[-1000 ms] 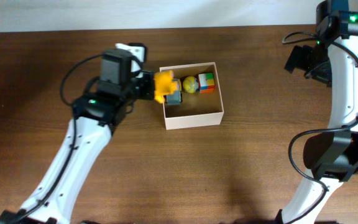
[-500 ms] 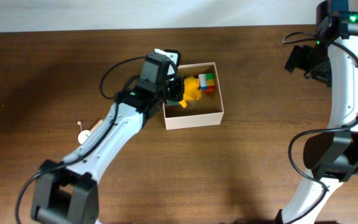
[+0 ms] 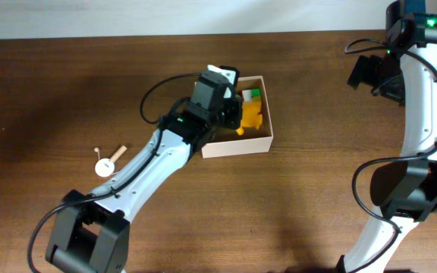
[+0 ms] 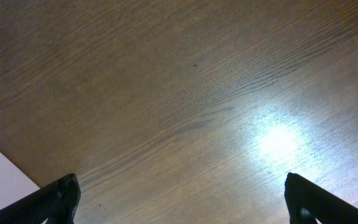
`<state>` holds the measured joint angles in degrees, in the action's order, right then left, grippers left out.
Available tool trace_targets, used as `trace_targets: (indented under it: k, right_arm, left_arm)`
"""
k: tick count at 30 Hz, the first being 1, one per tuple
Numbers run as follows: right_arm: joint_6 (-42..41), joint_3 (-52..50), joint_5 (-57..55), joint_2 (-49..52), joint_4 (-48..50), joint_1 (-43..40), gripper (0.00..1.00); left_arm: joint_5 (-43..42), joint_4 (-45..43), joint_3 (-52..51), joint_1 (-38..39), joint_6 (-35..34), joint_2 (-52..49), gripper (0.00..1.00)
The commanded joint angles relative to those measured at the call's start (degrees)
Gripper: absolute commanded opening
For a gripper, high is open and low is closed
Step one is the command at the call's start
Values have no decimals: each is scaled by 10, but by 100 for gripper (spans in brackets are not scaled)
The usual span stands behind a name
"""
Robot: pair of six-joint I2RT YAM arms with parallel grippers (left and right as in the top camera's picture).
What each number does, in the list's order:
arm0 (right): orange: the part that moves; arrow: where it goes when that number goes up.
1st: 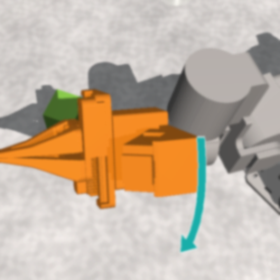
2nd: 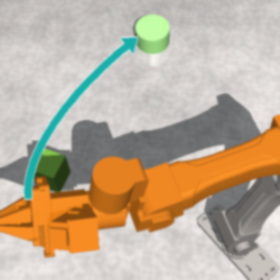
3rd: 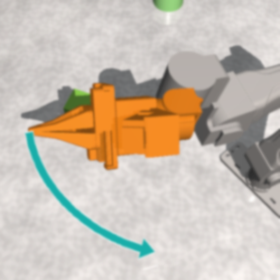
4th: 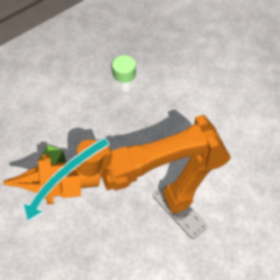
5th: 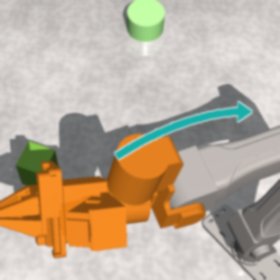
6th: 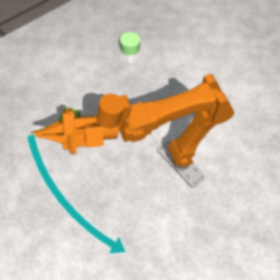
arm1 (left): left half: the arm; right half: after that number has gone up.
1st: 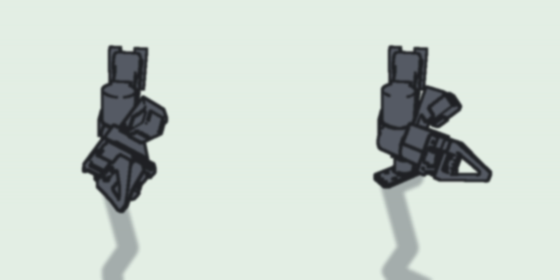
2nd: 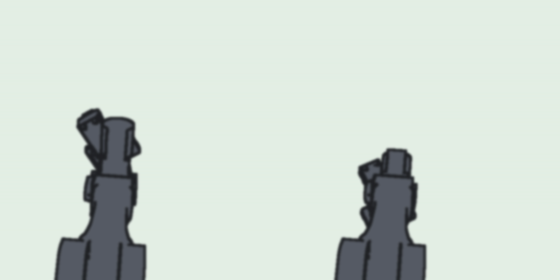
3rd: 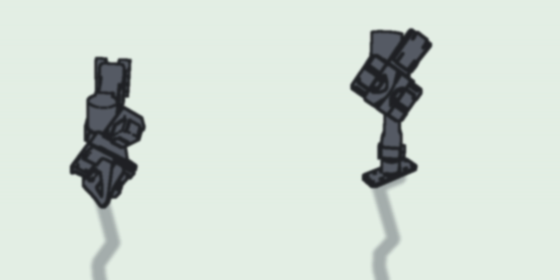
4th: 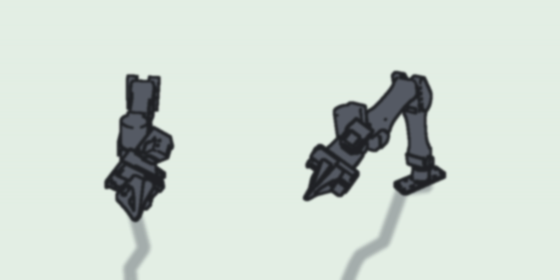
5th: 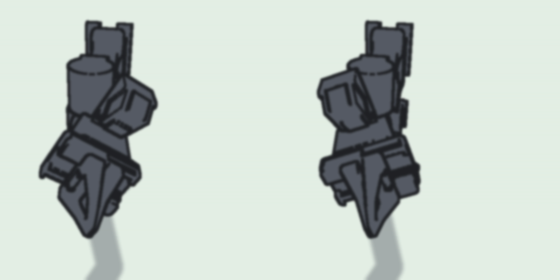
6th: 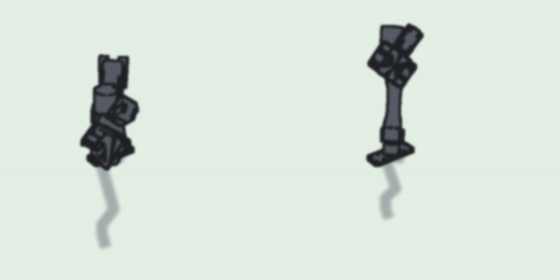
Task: Pack container
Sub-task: 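Carry the orange toy over the box with the left gripper, then lower the orange toy into the box and open the left gripper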
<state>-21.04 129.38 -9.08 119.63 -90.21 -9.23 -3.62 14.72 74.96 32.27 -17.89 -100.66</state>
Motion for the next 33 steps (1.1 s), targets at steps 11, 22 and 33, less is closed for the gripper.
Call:
trace_targets:
  k: [11,22,33]
  right_arm:
    - [-7,9,-2,-16,0,-2,99]
    - [-7,9,-2,-16,0,-2,99]
    - [-7,9,-2,-16,0,-2,99]
  left_arm:
    - [131,82,9,24,-40,-3,2]
    - [139,96,9,24,-39,-3,64]
    - [135,111,47,9,-36,8,77]
